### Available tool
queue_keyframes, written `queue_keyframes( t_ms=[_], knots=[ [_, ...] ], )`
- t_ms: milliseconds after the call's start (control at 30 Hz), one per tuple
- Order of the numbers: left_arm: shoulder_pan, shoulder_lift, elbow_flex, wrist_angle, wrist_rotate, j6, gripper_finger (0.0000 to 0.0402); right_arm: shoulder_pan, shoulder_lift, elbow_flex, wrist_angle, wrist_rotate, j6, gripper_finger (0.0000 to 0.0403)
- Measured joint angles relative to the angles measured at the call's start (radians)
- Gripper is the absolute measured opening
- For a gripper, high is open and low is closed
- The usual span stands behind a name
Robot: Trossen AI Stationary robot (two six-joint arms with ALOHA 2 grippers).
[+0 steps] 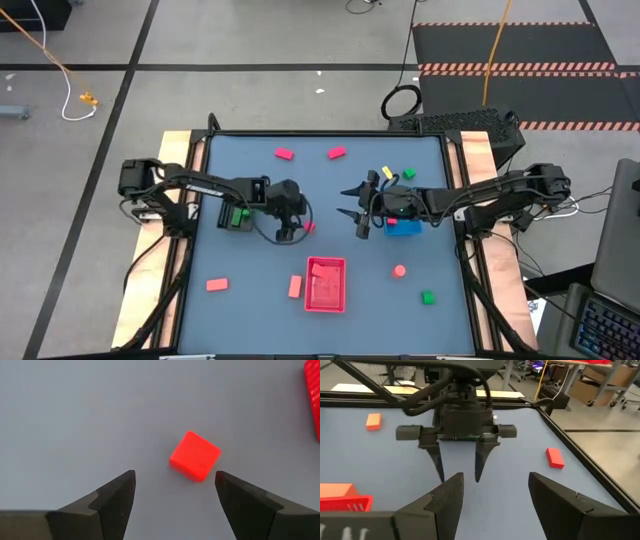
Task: Sort & place blocks by color
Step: Put the red block into the blue bin
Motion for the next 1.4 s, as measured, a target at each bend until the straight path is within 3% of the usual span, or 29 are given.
queue_keyframes(
  t_ms=[500, 900, 1033, 1167, 1400],
  knots=[
    [-0.051, 0.116, 0.000, 0.163, 0.008, 0.080, 0.0273, -0.001, 0.000, -0.001, -0.039, 0.001, 0.027, 0.0216],
    [-0.051, 0.171, 0.004, 0.173, -0.013, 0.089, 0.0270, -0.001, 0.000, -0.001, -0.052, 0.002, 0.029, 0.0216],
    [-0.051, 0.172, 0.003, 0.174, -0.011, 0.092, 0.0225, -0.001, 0.000, -0.001, -0.052, 0.002, 0.028, 0.0216],
    [-0.049, 0.173, 0.003, 0.183, -0.020, 0.085, 0.0129, -0.001, 0.000, -0.001, -0.053, 0.002, 0.027, 0.0216],
    [-0.021, 0.110, 0.009, 0.221, -0.045, 0.066, 0.0133, -0.001, 0.000, -0.002, -0.108, 0.000, 0.082, 0.0216]
  ],
)
